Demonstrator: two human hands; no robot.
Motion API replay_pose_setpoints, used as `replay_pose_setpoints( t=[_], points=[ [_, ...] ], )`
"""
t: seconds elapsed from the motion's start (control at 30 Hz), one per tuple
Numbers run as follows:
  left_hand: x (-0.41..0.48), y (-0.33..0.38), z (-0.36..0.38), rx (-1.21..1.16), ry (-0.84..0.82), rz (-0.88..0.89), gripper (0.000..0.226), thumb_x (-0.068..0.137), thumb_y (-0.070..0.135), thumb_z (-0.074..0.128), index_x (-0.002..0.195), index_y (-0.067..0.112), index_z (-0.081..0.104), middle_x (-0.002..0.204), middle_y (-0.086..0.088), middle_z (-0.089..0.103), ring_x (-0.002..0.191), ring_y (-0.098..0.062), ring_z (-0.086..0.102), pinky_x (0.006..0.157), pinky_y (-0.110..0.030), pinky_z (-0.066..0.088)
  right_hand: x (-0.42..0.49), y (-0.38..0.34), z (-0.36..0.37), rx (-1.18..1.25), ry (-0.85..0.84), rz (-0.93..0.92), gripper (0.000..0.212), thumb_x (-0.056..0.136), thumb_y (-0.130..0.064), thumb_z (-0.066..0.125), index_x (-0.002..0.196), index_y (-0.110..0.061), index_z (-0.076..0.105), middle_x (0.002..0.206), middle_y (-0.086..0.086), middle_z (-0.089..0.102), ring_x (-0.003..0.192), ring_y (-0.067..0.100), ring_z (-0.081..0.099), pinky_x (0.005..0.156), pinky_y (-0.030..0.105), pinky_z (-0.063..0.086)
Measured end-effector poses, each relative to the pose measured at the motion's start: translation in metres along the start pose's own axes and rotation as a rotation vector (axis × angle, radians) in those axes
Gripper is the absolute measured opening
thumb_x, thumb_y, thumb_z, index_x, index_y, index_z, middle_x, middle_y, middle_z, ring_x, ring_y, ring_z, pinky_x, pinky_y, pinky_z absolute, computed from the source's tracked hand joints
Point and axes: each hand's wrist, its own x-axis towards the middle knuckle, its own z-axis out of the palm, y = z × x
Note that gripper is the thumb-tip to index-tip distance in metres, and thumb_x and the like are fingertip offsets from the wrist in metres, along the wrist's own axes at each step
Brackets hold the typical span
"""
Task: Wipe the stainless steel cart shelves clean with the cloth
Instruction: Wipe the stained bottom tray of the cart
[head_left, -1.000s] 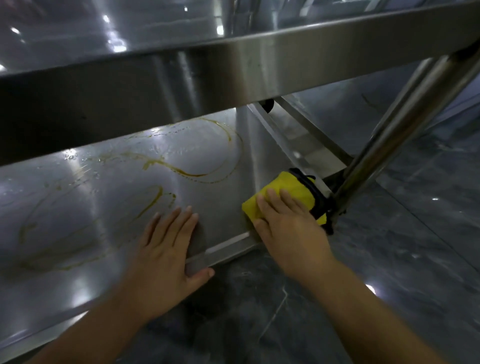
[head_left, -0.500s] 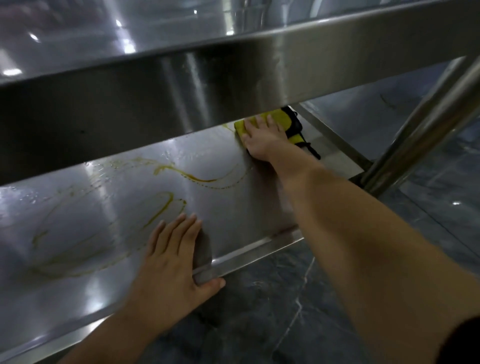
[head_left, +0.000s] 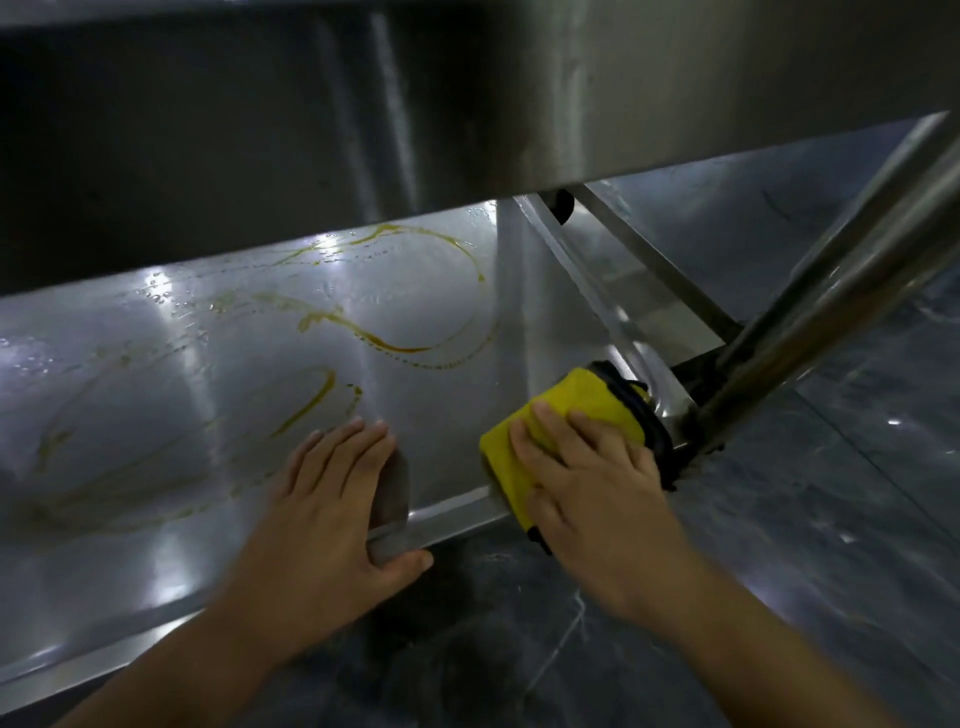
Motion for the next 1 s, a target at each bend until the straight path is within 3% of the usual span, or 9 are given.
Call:
replay_pose_setpoints(
  t=[0.07, 0.13, 0.27, 0.5, 0.6, 0.73, 0.87, 1.0],
  points=[
    [0.000, 0.001, -0.001, -0.017, 0.002, -0.010, 0.093, 0.063, 0.073, 0.047, 0.128, 0.008, 0.050, 0.133, -0.009, 0.053, 0.128, -0.023, 0.034, 0.113, -0.026, 0.002, 0.020, -0.008, -0.003, 0.023, -0.056, -0.014, 0.057, 0.086, -0.043, 0.027, 0.138, -0.033, 0.048, 0.148, -0.005, 0.042, 0.125, 0.030, 0.047, 0.092, 0.048, 0.042],
    [0.001, 0.002, -0.002, -0.031, 0.009, -0.010, 0.091, 0.063, 0.072, 0.048, 0.128, 0.009, 0.050, 0.133, -0.007, 0.053, 0.127, -0.022, 0.034, 0.112, -0.024, 0.000, 0.053, -0.013, -0.001, 0.071, -0.069, -0.015, 0.058, 0.091, -0.047, 0.017, 0.147, -0.037, 0.027, 0.158, -0.008, 0.018, 0.140, 0.028, 0.023, 0.106, 0.046, 0.024],
    [0.001, 0.001, -0.003, -0.027, 0.021, 0.008, 0.089, 0.064, 0.071, 0.049, 0.130, 0.011, 0.049, 0.135, -0.006, 0.052, 0.128, -0.021, 0.035, 0.112, -0.025, 0.003, 0.141, -0.017, 0.001, 0.151, -0.049, 0.079, 0.050, 0.099, -0.043, 0.029, 0.148, -0.037, 0.021, 0.158, -0.007, 0.013, 0.142, 0.027, 0.013, 0.111, 0.045, 0.013],
    [0.005, -0.001, -0.003, -0.021, 0.009, -0.019, 0.091, 0.066, 0.078, 0.046, 0.132, 0.015, 0.046, 0.138, -0.002, 0.049, 0.130, -0.019, 0.031, 0.110, -0.031, 0.011, 0.234, -0.016, -0.011, 0.175, -0.145, 0.167, 0.054, 0.100, -0.042, 0.026, 0.152, -0.034, 0.013, 0.161, -0.004, 0.001, 0.146, 0.028, 0.001, 0.115, 0.047, 0.003],
    [0.004, -0.001, -0.003, -0.004, 0.015, -0.020, 0.094, 0.065, 0.080, 0.045, 0.132, 0.014, 0.046, 0.138, -0.003, 0.049, 0.131, -0.020, 0.031, 0.112, -0.031, 0.006, 0.208, -0.016, -0.009, 0.172, -0.109, 0.126, 0.053, 0.100, -0.041, 0.028, 0.151, -0.035, 0.015, 0.161, -0.004, 0.003, 0.147, 0.026, 0.003, 0.115, 0.045, 0.005],
    [0.003, -0.002, 0.000, 0.020, 0.040, -0.010, 0.094, 0.064, 0.079, 0.045, 0.131, 0.013, 0.046, 0.137, -0.006, 0.050, 0.130, -0.022, 0.032, 0.110, -0.040, 0.017, 0.122, -0.023, 0.008, 0.121, -0.042, 0.085, 0.050, 0.099, -0.043, 0.027, 0.148, -0.037, 0.023, 0.159, -0.005, 0.012, 0.144, 0.025, 0.012, 0.111, 0.043, 0.016],
    [0.002, 0.000, 0.001, 0.001, 0.044, -0.022, 0.093, 0.063, 0.077, 0.046, 0.129, 0.011, 0.049, 0.135, -0.006, 0.052, 0.130, -0.022, 0.033, 0.111, -0.037, 0.013, 0.031, -0.040, 0.019, 0.041, 0.091, 0.029, 0.055, 0.084, -0.044, 0.032, 0.132, -0.031, 0.055, 0.141, 0.000, 0.050, 0.122, 0.030, 0.051, 0.090, 0.044, 0.044],
    [0.003, 0.000, 0.003, -0.022, 0.050, -0.032, 0.095, 0.060, 0.075, 0.049, 0.128, 0.009, 0.052, 0.134, -0.007, 0.053, 0.131, -0.022, 0.033, 0.113, -0.035, 0.009, 0.015, -0.047, 0.018, 0.052, 0.068, 0.024, 0.051, 0.084, -0.046, 0.035, 0.127, -0.033, 0.059, 0.135, -0.001, 0.054, 0.116, 0.029, 0.054, 0.088, 0.044, 0.047]
  ],
)
